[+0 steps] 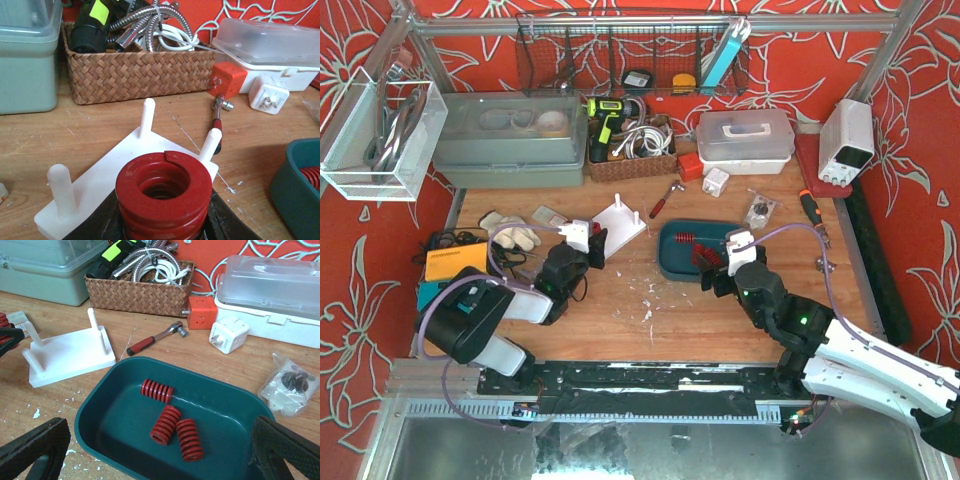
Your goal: Install the large spring
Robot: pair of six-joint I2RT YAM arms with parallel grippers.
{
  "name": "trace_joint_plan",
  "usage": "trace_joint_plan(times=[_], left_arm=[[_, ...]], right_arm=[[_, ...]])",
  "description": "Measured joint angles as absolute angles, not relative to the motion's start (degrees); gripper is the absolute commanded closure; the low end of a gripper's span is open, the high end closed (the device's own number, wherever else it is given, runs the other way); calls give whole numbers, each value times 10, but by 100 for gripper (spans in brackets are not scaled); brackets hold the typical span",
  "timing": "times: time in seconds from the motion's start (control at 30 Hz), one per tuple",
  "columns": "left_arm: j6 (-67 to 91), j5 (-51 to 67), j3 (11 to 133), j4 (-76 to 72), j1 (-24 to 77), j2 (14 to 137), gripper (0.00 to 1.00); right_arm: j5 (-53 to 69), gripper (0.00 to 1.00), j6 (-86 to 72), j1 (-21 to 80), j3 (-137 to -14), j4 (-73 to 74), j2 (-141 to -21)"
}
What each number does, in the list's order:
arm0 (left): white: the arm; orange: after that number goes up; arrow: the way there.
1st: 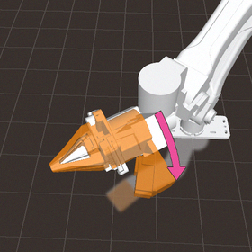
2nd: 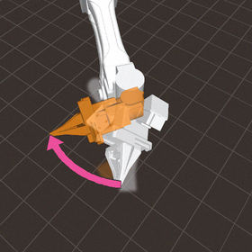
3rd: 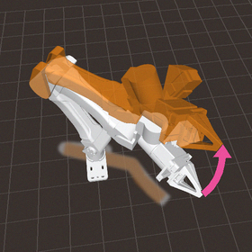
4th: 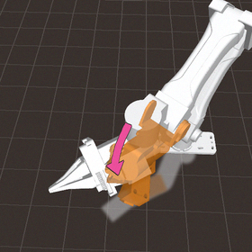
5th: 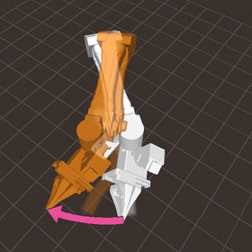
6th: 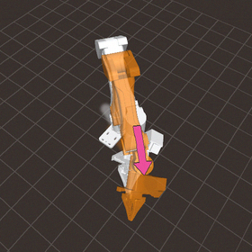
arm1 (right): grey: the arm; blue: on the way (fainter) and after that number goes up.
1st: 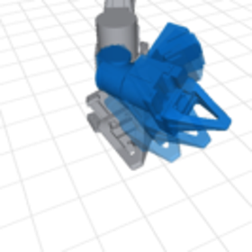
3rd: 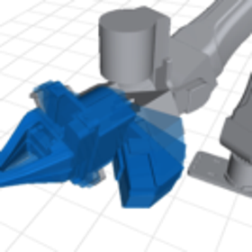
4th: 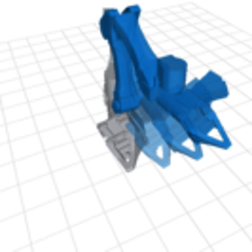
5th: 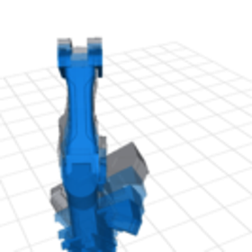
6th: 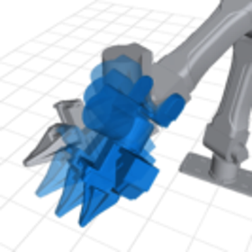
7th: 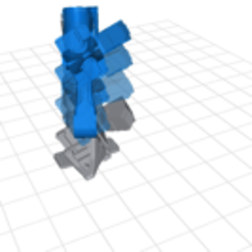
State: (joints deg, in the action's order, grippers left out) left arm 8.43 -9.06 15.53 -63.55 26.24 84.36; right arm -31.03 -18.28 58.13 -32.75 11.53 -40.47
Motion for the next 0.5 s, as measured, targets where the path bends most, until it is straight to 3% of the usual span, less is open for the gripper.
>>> trace_joint_plan(times=[0.5], left_arm=[[77, -91, 164, -665, 262, 892, 100]], right_arm=[[-306, 1, -175, 573, -321, 103, -400]])
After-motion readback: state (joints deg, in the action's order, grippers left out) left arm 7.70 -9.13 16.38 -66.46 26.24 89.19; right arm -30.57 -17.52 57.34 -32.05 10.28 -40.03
